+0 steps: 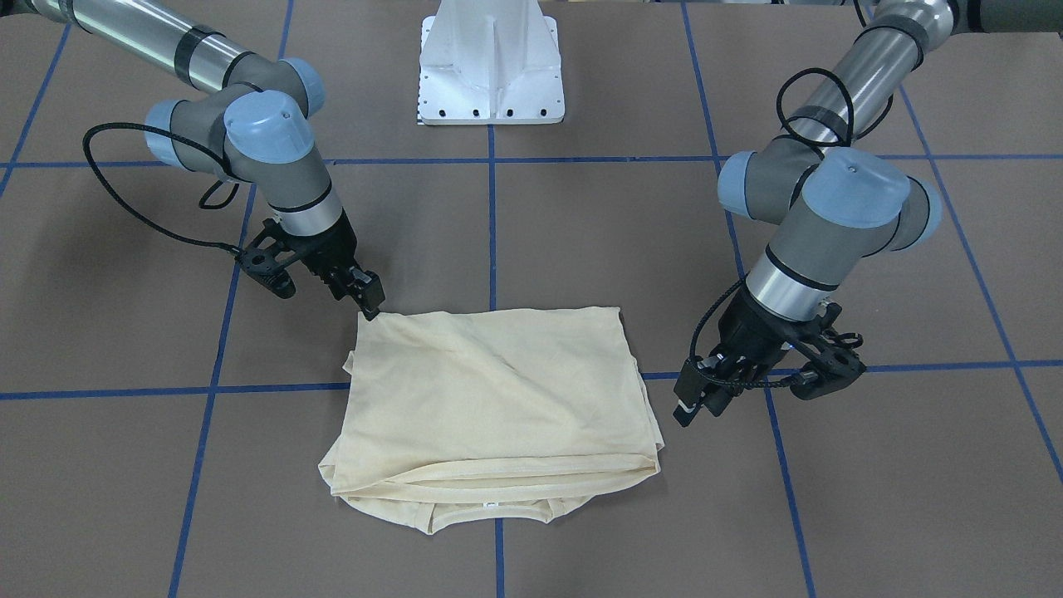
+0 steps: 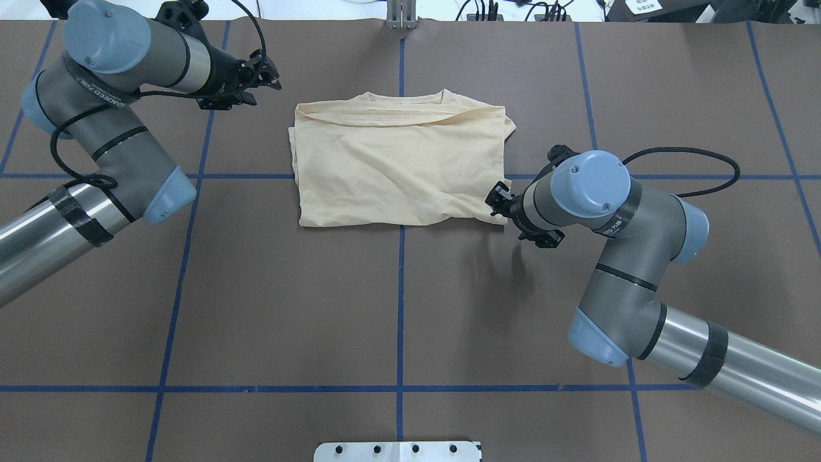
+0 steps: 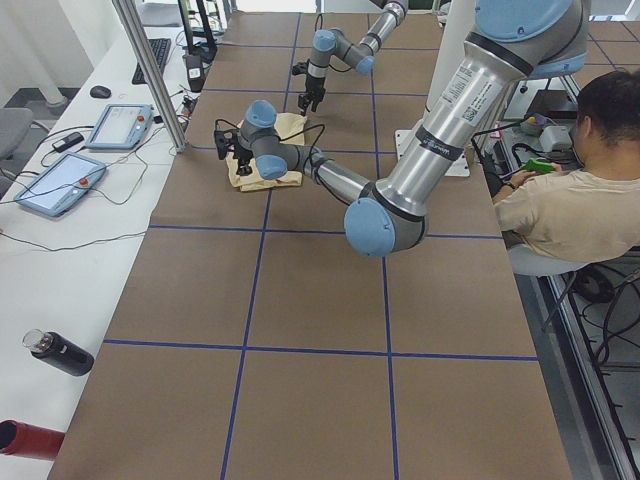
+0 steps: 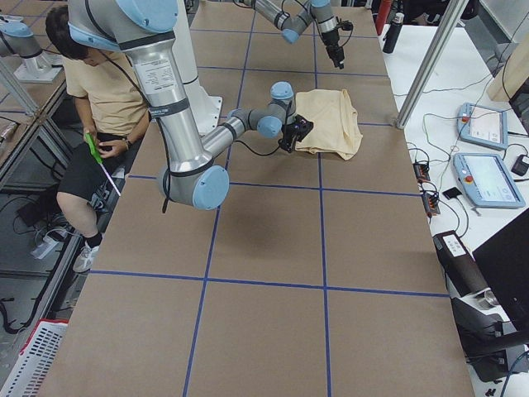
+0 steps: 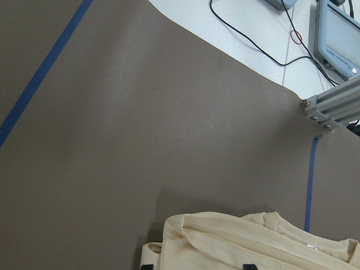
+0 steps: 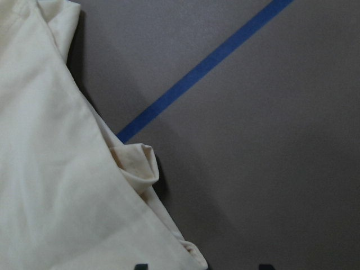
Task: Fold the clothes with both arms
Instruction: 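Move the right gripper to the shirt's side edge and grasp it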
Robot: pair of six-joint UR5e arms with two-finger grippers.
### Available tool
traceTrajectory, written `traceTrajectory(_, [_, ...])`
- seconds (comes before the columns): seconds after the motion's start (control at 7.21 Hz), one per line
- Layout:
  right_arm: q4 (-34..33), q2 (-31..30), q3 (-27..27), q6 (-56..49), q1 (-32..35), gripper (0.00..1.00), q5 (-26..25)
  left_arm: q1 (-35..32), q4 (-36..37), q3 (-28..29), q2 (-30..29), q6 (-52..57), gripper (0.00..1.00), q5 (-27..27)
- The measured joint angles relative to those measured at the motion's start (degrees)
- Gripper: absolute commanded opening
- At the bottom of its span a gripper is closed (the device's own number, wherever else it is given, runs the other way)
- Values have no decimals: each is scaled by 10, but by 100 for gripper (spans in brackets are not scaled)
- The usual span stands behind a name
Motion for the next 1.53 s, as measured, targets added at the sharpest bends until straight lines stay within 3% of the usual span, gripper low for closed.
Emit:
traceTrajectory(1.25, [0, 16, -18, 38, -1, 72, -36, 26, 0, 7, 6, 2, 61, 24])
traceTrajectory(1.53, [0, 20, -22, 48, -1, 41, -39, 26, 0, 6, 6, 2, 61, 24])
